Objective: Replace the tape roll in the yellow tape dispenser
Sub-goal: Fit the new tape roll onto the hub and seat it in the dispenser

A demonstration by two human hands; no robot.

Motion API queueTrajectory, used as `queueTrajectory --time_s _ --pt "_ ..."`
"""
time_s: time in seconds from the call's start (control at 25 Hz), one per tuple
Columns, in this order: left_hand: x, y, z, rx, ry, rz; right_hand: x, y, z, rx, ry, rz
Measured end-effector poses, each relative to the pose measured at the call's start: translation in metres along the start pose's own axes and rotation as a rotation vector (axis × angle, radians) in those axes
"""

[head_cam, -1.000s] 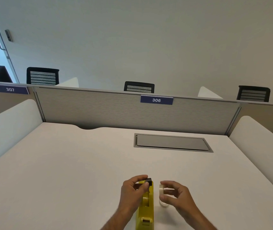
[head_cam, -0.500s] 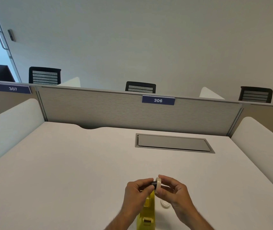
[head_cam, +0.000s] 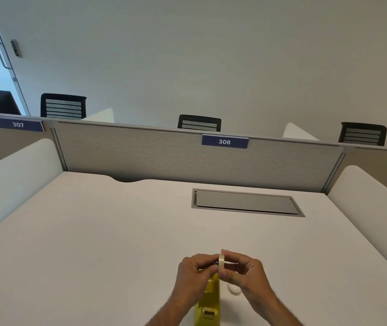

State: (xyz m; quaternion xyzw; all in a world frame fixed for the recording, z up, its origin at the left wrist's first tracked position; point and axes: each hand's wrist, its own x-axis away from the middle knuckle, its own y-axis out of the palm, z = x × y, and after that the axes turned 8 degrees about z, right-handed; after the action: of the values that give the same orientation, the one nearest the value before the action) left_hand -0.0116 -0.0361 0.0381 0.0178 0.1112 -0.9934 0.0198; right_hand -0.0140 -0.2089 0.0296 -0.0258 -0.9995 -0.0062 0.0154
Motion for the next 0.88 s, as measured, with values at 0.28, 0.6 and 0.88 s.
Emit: queueTrajectory --time_s 0.28,0.6,0.88 --pt "0.001 -0.001 -0.006 0.035 -0.040 -0.003 -0.002 0.003 0.001 0.071 0.016 -0.029" --pt "-0.006 -0.014 -0.031 -0.137 0.018 0.021 -0.011 0.018 0.008 0.434 -0.035 0.047" --pt "-0.009 -0.023 -0.050 -0.480 0.050 -0.134 -0.016 0.023 0.016 0.609 -0.104 0.038"
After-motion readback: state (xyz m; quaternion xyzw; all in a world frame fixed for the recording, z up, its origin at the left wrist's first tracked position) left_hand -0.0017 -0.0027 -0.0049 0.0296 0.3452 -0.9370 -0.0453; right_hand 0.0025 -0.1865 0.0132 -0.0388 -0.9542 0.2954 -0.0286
